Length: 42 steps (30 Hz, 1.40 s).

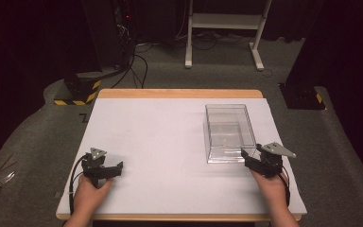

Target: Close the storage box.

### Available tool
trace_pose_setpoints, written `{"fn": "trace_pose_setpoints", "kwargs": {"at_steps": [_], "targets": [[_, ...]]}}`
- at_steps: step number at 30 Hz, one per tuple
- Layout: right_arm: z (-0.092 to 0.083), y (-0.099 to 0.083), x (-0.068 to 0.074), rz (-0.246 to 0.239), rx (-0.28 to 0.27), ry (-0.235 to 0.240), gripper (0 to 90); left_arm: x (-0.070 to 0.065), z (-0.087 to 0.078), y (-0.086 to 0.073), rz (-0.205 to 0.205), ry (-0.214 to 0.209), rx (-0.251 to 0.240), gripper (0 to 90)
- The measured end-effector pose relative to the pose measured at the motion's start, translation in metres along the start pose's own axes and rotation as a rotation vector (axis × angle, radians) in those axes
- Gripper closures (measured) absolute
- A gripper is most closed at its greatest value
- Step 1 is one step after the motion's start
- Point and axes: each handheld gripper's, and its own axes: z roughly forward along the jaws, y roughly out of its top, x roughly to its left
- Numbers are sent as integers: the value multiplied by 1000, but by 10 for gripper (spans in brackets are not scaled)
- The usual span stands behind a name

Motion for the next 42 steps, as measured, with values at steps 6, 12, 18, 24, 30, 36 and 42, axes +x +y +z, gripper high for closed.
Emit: {"fn": "trace_pose_setpoints", "kwargs": {"at_steps": [6,12,18,24,30,36,42], "targets": [[4,1,-1,8,-1,-1,311,0,0,0,0,0,0,33],[9,3,-2,15,2,-4,310,0,0,0,0,0,0,32],[9,3,-2,11,5,0,307,0,0,0,0,0,0,32],[6,1,-2,19,15,12,318,0,0,0,0,0,0,33],[-3,-4,-2,19,6,16,317,0,0,0,0,0,0,33],[-13,-17,-6,23,10,-5,312,0,0,0,0,0,0,33],[-21,-36,-17,32,44,-31,311,0,0,0,0,0,0,33]]}}
